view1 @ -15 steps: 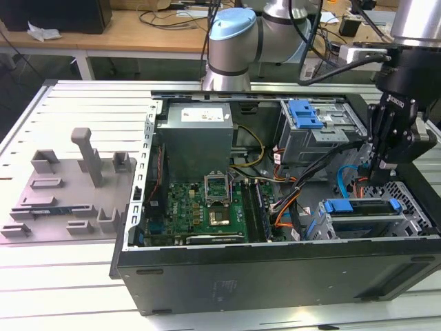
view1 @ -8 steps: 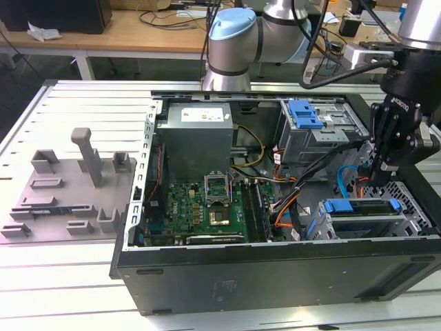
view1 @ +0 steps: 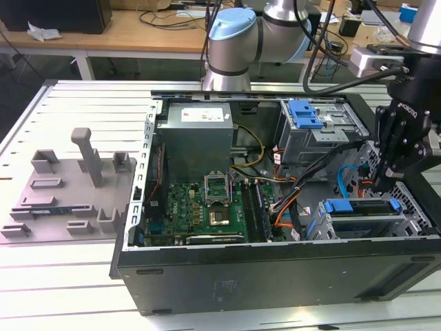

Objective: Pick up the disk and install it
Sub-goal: 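Insert the first disk wire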

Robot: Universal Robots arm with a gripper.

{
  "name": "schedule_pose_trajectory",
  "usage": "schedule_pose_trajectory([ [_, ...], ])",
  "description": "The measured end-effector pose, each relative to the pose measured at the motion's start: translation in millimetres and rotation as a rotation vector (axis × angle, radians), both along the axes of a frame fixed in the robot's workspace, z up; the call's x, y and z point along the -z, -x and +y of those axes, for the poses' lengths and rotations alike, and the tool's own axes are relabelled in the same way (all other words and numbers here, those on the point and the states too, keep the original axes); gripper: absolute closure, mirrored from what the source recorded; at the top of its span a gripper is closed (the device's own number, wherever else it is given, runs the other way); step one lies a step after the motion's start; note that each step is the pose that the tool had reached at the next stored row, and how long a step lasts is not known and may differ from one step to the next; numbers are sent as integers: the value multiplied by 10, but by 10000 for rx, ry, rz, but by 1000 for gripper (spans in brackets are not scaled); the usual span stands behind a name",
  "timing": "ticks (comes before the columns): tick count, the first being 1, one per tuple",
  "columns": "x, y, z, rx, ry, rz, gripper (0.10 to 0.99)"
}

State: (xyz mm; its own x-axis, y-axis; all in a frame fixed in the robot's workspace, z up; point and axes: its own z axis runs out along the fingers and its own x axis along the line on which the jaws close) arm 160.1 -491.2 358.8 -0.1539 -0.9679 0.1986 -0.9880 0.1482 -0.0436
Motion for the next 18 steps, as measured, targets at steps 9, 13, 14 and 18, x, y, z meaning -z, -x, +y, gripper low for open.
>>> schedule_pose_trajectory([
  [9,-20,0,-49,-411,-739,-3,922],
  [13,-20,0,-75,-538,-1057,-5,922],
  [14,-19,0,-83,-582,-1162,-5,922],
  [18,-20,0,-131,-684,-1363,-6,922],
])
